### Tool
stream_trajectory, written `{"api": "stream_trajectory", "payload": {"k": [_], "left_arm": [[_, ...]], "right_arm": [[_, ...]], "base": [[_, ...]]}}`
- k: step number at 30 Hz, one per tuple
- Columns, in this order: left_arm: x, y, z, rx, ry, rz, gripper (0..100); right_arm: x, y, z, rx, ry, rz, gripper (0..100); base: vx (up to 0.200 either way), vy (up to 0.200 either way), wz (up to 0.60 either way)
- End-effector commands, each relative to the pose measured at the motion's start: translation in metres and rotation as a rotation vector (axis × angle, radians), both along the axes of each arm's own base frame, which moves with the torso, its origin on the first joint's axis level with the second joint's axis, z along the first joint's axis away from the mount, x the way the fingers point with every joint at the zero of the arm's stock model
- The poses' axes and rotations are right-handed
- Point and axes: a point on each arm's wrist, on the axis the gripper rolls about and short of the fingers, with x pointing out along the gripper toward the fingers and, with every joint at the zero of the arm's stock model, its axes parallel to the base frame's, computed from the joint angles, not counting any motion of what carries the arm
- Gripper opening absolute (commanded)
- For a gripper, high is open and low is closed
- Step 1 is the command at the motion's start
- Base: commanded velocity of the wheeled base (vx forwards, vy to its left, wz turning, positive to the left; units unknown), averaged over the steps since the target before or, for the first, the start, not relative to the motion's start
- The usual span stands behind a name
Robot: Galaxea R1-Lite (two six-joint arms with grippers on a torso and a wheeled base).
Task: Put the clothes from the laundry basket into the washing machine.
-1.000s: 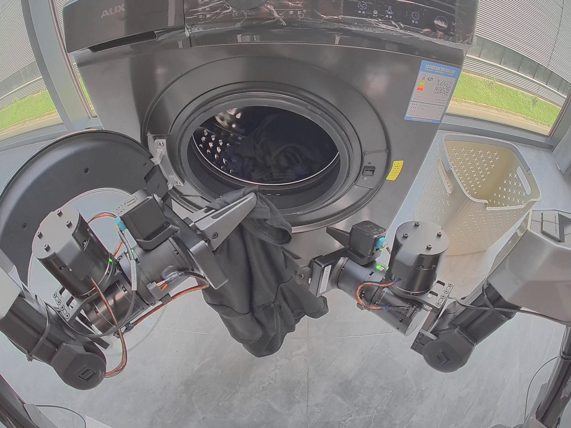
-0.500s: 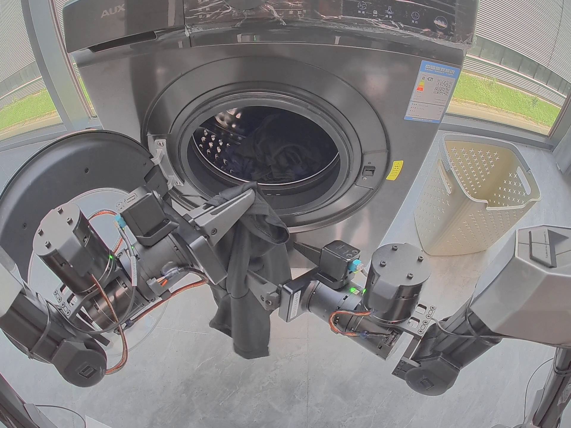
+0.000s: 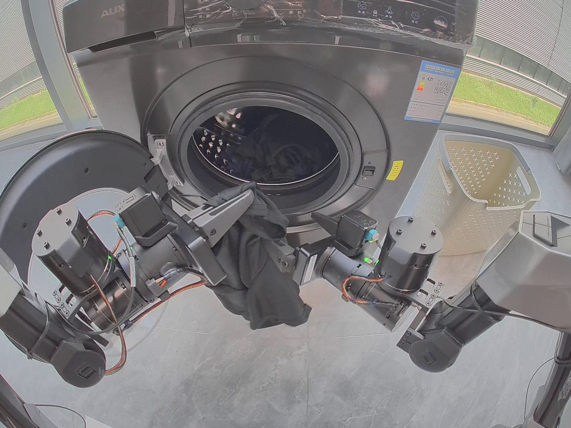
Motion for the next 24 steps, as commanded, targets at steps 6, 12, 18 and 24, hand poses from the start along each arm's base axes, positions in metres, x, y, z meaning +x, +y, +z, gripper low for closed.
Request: {"api": "stream_trajectory", "payload": {"k": [6, 12, 18, 24], "left_arm": [[0.001, 0.0, -0.002, 0.006, 0.006, 0.0, 0], [0.001, 0.0, -0.003, 0.007, 0.009, 0.003, 0], [0.001, 0.0, -0.004, 0.009, 0.011, 0.003, 0], [0.001, 0.0, -0.003, 0.007, 0.009, 0.003, 0]], "right_arm": [[0.004, -0.001, 0.006, 0.024, -0.031, 0.005, 100], [0.0, 0.007, 0.007, 0.037, -0.048, 0.04, 100], [-0.001, 0.014, 0.004, 0.038, -0.056, 0.066, 100], [0.006, 0.02, -0.001, 0.047, -0.105, 0.059, 0]], "base": [[0.0, 0.0, 0.0], [0.0, 0.0, 0.0], [0.0, 0.0, 0.0], [0.0, 0.0, 0.0]]}}
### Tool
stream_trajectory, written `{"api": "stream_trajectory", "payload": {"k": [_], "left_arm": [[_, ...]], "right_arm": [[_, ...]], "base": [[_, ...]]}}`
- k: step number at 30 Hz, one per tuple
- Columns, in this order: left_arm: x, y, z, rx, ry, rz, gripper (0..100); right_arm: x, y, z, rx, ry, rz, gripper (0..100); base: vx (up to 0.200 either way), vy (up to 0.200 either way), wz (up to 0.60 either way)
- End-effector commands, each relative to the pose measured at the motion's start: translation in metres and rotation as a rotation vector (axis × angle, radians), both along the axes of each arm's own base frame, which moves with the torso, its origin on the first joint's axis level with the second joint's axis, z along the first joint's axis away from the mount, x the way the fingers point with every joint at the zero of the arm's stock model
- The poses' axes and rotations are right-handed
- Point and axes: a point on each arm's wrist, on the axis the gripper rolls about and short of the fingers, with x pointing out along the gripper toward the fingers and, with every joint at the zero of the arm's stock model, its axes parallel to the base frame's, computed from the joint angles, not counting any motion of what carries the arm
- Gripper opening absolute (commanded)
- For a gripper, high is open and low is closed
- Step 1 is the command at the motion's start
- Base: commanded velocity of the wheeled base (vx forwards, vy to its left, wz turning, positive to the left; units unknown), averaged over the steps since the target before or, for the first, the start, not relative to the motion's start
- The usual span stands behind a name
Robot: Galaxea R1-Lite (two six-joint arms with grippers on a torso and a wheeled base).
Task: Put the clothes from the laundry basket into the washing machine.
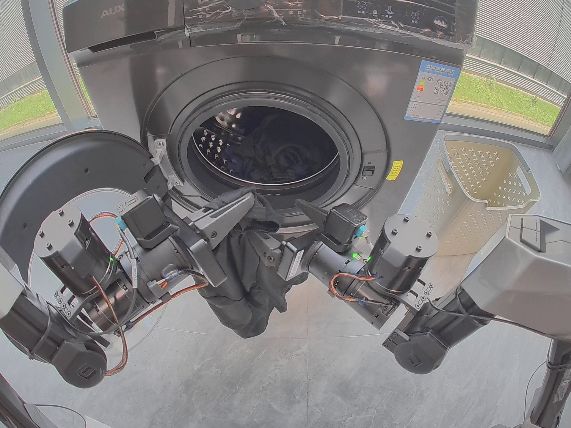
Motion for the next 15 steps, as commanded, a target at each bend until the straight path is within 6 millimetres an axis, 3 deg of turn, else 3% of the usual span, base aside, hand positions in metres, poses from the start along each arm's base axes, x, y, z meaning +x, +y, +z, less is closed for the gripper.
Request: {"api": "stream_trajectory", "payload": {"k": [1, 7, 15], "left_arm": [[0.0, 0.0, 0.0, -0.001, 0.0, 0.0, 0], [0.005, 0.003, 0.0, -0.004, 0.0, 0.017, 0], [0.011, 0.008, 0.002, -0.01, -0.005, 0.047, 0]], "right_arm": [[0.005, 0.006, -0.008, -0.007, -0.019, -0.003, 0], [0.001, 0.002, -0.005, -0.007, -0.023, -0.002, 0], [-0.018, -0.018, 0.014, -0.005, -0.019, -0.012, 0]], "base": [[0.0, 0.0, 0.0], [0.0, 0.0, 0.0], [0.0, 0.0, 0.0]]}}
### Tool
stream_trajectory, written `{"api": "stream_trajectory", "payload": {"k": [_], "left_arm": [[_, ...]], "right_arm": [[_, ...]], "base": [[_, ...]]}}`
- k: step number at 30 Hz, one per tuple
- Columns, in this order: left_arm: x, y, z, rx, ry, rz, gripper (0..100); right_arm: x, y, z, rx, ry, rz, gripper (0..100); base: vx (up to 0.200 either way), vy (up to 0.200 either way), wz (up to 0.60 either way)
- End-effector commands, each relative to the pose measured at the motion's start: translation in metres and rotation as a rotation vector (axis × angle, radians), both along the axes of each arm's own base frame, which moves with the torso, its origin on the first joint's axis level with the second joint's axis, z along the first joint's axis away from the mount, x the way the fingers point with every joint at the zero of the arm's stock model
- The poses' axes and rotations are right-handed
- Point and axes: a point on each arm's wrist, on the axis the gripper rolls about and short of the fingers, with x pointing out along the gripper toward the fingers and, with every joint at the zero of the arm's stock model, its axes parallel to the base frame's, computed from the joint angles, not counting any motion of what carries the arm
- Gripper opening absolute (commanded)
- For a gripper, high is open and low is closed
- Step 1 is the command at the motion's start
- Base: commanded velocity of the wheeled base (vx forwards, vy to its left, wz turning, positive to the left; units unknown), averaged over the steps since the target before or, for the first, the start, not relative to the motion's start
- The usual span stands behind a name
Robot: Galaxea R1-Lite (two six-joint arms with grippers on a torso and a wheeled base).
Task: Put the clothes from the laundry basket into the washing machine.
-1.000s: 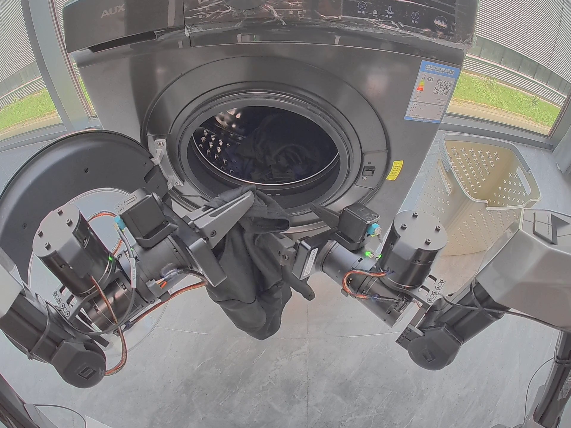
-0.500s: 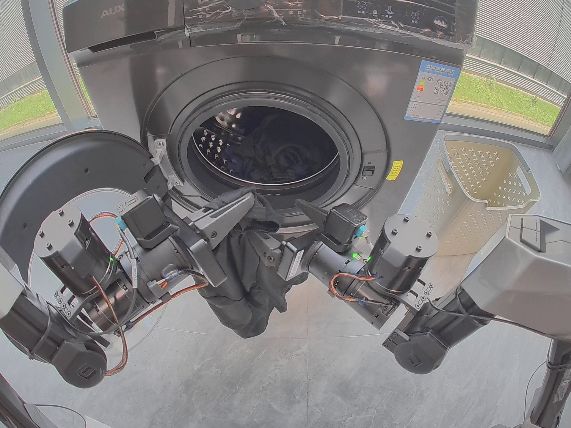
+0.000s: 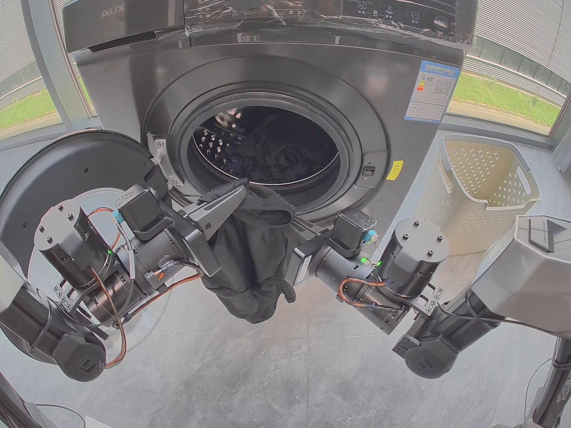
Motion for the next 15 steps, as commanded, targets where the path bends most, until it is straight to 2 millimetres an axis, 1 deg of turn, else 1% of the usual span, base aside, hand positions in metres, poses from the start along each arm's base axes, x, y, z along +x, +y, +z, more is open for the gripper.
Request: {"api": "stream_trajectory", "payload": {"k": [1, 7, 11, 14, 15], "left_arm": [[0.004, 0.002, 0.001, -0.004, -0.006, 0.015, 0], [0.004, 0.002, 0.002, -0.007, -0.006, 0.016, 0], [0.005, 0.002, 0.003, -0.01, -0.011, 0.017, 0], [0.005, 0.001, 0.004, -0.013, -0.017, 0.017, 0], [0.005, 0.001, 0.006, -0.015, -0.021, 0.017, 0]], "right_arm": [[-0.012, -0.013, 0.016, 0.011, -0.008, -0.004, 0], [-0.017, -0.017, 0.019, 0.012, -0.009, -0.003, 0], [-0.021, -0.017, 0.012, -0.009, 0.011, 0.006, 0], [-0.026, -0.016, 0.003, -0.037, 0.037, 0.017, 0], [-0.029, -0.016, 0.0, -0.046, 0.045, 0.025, 100]], "base": [[0.0, 0.0, 0.0], [0.0, 0.0, 0.0], [0.0, 0.0, 0.0], [0.0, 0.0, 0.0], [0.0, 0.0, 0.0]]}}
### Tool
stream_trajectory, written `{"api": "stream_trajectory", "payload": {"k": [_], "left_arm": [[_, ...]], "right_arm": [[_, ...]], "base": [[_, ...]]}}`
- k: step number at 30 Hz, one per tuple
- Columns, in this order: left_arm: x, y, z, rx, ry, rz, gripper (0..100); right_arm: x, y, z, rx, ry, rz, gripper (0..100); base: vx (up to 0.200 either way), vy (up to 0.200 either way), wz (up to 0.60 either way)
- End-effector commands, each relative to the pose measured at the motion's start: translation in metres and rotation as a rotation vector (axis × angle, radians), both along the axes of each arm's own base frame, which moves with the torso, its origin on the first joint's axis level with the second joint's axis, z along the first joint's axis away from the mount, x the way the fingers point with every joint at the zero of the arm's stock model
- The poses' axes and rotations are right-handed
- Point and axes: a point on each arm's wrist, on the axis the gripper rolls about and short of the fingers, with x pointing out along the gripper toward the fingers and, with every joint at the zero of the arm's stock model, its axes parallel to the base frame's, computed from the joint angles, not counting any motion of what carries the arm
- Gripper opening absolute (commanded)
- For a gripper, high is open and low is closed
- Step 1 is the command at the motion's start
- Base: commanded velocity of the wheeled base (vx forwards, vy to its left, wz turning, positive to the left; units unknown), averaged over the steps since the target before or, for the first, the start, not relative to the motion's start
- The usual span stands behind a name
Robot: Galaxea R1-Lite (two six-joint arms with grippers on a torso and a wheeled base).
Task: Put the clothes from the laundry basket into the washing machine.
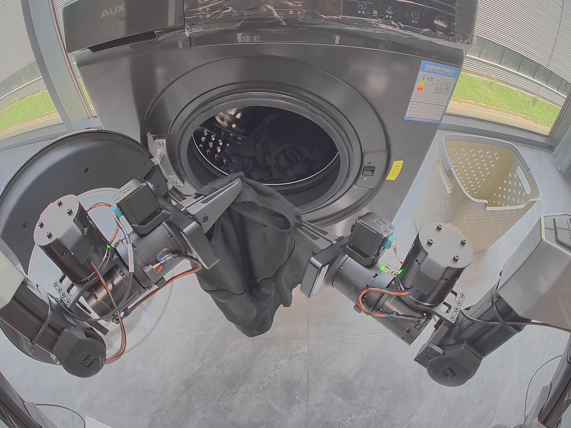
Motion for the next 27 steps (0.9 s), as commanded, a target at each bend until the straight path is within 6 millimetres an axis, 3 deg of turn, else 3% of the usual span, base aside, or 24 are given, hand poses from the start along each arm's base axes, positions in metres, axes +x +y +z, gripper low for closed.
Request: {"api": "stream_trajectory", "payload": {"k": [1, 10, 21, 27], "left_arm": [[0.0, 0.0, 0.003, -0.007, -0.01, 0.001, 0], [-0.001, 0.0, 0.007, -0.013, -0.023, 0.0, 0], [-0.003, 0.0, 0.006, -0.007, -0.022, -0.008, 0], [-0.003, 0.0, 0.005, -0.006, -0.021, -0.008, 0]], "right_arm": [[-0.01, 0.002, -0.011, -0.036, 0.033, 0.023, 100], [-0.01, -0.003, -0.027, -0.089, 0.075, 0.029, 100], [0.031, 0.002, -0.02, -0.056, 0.023, 0.035, 100], [0.037, 0.013, -0.016, -0.048, 0.009, 0.073, 100]], "base": [[0.0, 0.0, 0.0], [0.0, 0.0, 0.0], [0.0, 0.0, 0.0], [0.0, 0.0, 0.0]]}}
